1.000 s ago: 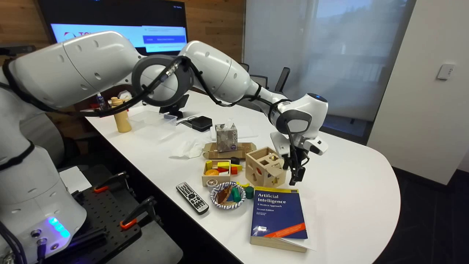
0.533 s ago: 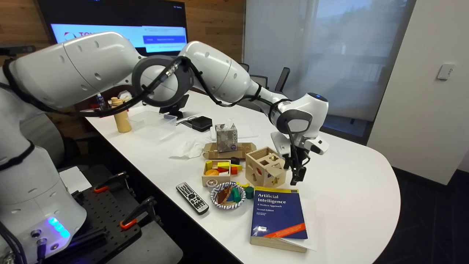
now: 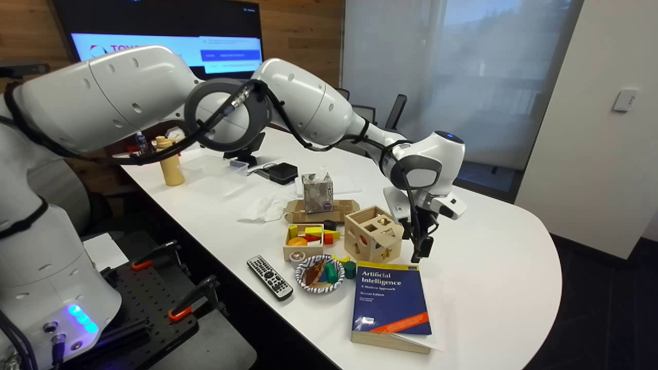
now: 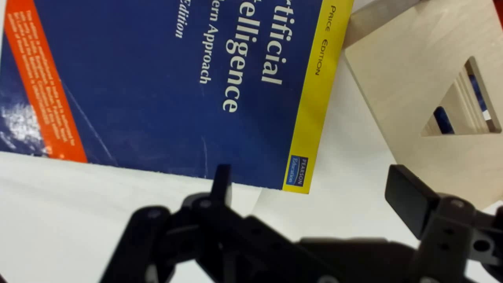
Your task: Close the box
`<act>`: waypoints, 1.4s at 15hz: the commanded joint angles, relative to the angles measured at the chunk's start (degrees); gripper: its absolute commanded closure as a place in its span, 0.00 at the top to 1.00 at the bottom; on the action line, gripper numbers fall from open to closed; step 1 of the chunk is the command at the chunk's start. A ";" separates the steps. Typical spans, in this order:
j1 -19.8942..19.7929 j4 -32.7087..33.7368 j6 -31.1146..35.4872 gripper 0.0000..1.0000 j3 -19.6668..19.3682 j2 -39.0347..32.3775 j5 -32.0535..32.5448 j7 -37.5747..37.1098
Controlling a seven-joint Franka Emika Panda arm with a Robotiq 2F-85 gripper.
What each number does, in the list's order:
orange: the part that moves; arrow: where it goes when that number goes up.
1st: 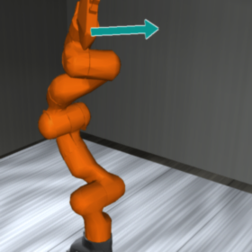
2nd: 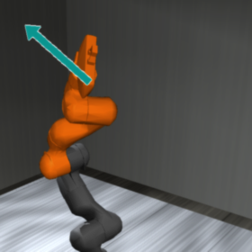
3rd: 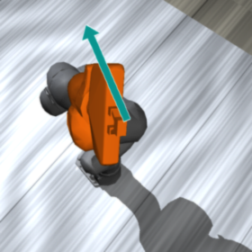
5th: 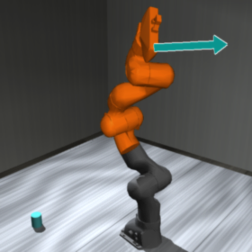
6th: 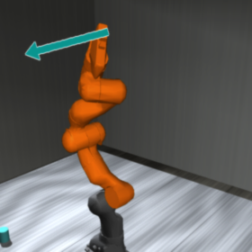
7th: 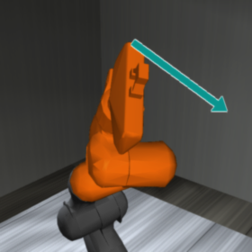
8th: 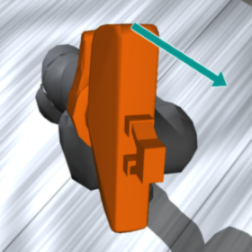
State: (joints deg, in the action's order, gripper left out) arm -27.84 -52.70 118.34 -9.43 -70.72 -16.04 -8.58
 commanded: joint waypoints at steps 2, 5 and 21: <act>0.69 1.20 -1.15 1.00 -0.48 -1.23 0.34 -1.95; 0.77 1.54 -1.32 1.00 -0.03 -1.55 0.04 -1.55; 2.62 1.65 -0.13 1.00 2.23 2.32 0.10 0.65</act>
State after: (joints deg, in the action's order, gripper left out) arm -25.66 -50.62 118.32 -7.26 -71.53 -16.03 -8.43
